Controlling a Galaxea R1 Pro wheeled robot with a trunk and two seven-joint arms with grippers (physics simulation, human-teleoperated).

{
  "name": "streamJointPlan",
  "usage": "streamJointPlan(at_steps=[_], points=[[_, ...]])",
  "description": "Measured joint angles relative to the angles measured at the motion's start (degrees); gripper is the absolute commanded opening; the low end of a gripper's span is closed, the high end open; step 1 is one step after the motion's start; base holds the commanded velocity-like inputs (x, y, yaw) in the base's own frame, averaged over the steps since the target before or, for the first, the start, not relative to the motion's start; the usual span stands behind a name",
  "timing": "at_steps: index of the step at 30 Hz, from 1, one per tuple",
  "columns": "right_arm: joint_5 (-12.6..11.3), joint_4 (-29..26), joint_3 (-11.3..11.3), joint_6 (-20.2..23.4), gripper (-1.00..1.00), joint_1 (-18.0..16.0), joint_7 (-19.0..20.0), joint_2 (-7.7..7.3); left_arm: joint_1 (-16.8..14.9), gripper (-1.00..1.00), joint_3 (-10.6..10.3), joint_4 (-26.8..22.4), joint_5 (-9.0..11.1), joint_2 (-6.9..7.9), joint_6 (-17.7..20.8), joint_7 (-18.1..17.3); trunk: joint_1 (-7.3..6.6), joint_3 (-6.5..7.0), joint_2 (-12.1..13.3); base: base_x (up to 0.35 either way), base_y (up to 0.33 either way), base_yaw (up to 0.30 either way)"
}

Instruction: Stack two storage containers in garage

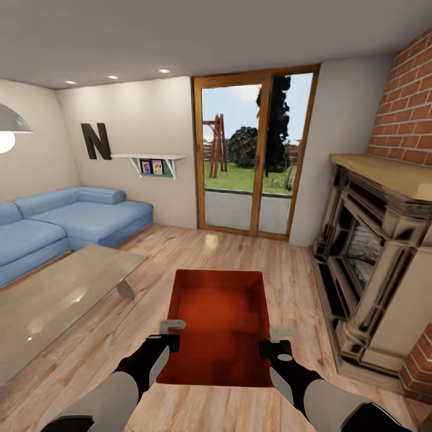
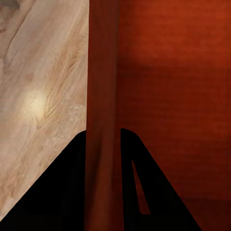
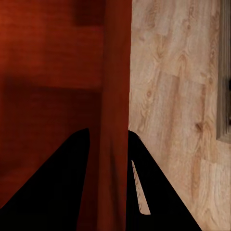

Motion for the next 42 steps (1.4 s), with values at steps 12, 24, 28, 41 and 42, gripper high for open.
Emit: streamJointPlan(at_steps=[12,24,28,41,42], points=[[0.0,0.0,0.0,0.0,-1.0,0.0,0.0,0.0,0.0,-1.0,0.0,0.0,0.0,0.0,0.0,0.0,0.0,0.0,0.0,0.0,0.0,0.269],[0.0,0.0,0.0,0.0,-1.0,0.0,0.0,0.0,0.0,-1.0,0.0,0.0,0.0,0.0,0.0,0.0,0.0,0.0,0.0,0.0,0.0,0.269],[0.0,0.0,0.0,0.0,-1.0,0.0,0.0,0.01,0.0,-1.0,0.0,0.0,0.0,0.01,0.0,0.0,0.0,0.0,0.0,0.0,0.0,0.269],[0.0,0.0,0.0,0.0,-1.0,0.0,0.0,0.0,0.0,-1.0,0.0,0.0,0.0,0.0,0.0,0.0,0.0,0.0,0.0,0.0,0.0,0.269],[0.0,0.0,0.0,0.0,-1.0,0.0,0.0,0.0,0.0,-1.0,0.0,0.0,0.0,0.0,0.0,0.0,0.0,0.0,0.0,0.0,0.0,0.27]])
